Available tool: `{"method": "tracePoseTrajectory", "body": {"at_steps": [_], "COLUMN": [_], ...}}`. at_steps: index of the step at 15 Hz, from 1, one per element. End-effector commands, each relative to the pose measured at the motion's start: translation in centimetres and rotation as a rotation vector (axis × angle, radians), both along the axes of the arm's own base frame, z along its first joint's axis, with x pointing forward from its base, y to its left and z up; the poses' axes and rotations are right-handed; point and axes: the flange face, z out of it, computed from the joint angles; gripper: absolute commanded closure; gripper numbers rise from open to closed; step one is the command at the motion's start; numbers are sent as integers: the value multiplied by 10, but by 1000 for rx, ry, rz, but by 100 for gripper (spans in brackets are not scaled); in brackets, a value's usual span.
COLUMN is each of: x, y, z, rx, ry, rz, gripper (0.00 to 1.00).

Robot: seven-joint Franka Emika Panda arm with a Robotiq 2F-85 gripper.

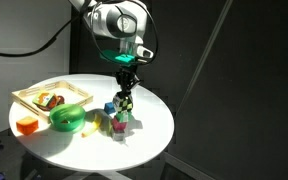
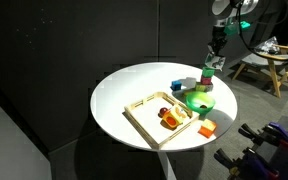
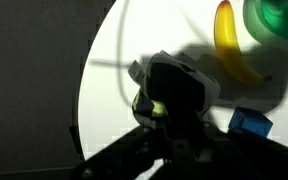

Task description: Put the black soft cube on the green block

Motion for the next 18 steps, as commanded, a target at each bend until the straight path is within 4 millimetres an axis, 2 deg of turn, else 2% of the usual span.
{"method": "tracePoseTrajectory", "body": {"at_steps": [1, 18], "x": [10, 16], "y": [-4, -8], "z": [3, -5], "rx": [9, 5], "ry": [3, 10], "rz": [-34, -48], "gripper": [95, 95]}}
